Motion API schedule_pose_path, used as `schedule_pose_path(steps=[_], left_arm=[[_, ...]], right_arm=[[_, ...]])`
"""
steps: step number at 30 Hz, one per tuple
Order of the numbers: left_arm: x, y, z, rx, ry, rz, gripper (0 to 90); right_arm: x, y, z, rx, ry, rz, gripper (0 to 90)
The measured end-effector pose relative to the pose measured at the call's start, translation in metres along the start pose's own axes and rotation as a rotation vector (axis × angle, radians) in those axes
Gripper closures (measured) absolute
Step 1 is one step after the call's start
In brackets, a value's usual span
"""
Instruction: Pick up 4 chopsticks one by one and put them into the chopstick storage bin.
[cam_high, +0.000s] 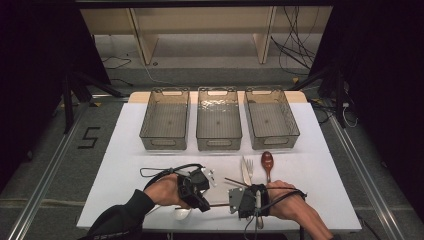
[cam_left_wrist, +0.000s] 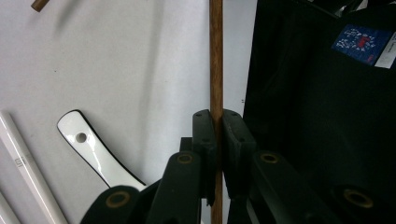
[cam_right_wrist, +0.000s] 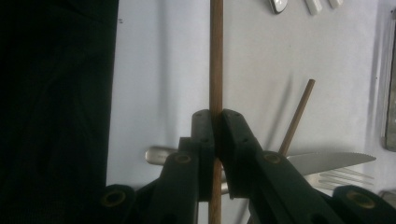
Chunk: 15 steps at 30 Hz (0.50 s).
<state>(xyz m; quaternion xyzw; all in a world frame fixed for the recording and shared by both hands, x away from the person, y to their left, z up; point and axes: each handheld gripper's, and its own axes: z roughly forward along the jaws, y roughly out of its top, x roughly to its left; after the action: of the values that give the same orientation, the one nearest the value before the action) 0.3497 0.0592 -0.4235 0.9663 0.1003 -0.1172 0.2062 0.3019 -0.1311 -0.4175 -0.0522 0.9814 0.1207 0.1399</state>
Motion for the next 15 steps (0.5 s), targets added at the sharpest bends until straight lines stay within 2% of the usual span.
schedule_pose_path(steps=[2, 3, 5, 6, 7, 10, 11, 12, 13, 14, 15], left_arm=[[0.0, -0.001, -0.001, -0.012, -0.003, -0.002, 84.6], [0.0, -0.002, -0.001, -0.012, 0.01, 0.003, 84.6], [0.0, -0.003, -0.002, -0.015, 0.012, -0.003, 84.7], [0.001, -0.005, -0.002, -0.019, 0.015, 0.0, 84.7], [0.001, -0.005, -0.003, -0.022, 0.022, -0.004, 84.7], [0.001, -0.007, -0.006, -0.026, 0.035, -0.009, 84.8], [0.002, -0.007, -0.007, -0.027, 0.04, -0.014, 84.7], [0.003, -0.008, -0.009, -0.029, 0.052, -0.015, 84.7], [0.004, -0.009, -0.012, -0.035, 0.068, -0.03, 84.8], [0.004, -0.009, -0.012, -0.035, 0.068, -0.03, 84.7], [0.005, -0.011, -0.013, -0.042, 0.077, -0.036, 84.7]], right_arm=[[0.0, -0.001, -0.001, -0.008, -0.005, 0.016, 82.7], [-0.001, -0.002, -0.002, -0.008, -0.002, 0.029, 81.1], [-0.001, -0.005, -0.004, -0.012, -0.01, 0.048, 71.6], [-0.001, -0.005, -0.004, -0.012, -0.01, 0.048, 71.6], [-0.003, -0.01, -0.009, -0.041, -0.034, 0.079, 64.1], [-0.006, -0.017, -0.014, -0.076, -0.036, 0.115, 59.5], [-0.009, -0.024, -0.02, -0.111, -0.042, 0.165, 52.0], [-0.009, -0.024, -0.02, -0.111, -0.042, 0.165, 52.0], [-0.01, -0.03, -0.023, -0.127, -0.052, 0.232, 48.9], [-0.01, -0.034, -0.024, -0.122, -0.063, 0.255, 47.2], [-0.01, -0.034, -0.024, -0.122, -0.063, 0.255, 47.2]])
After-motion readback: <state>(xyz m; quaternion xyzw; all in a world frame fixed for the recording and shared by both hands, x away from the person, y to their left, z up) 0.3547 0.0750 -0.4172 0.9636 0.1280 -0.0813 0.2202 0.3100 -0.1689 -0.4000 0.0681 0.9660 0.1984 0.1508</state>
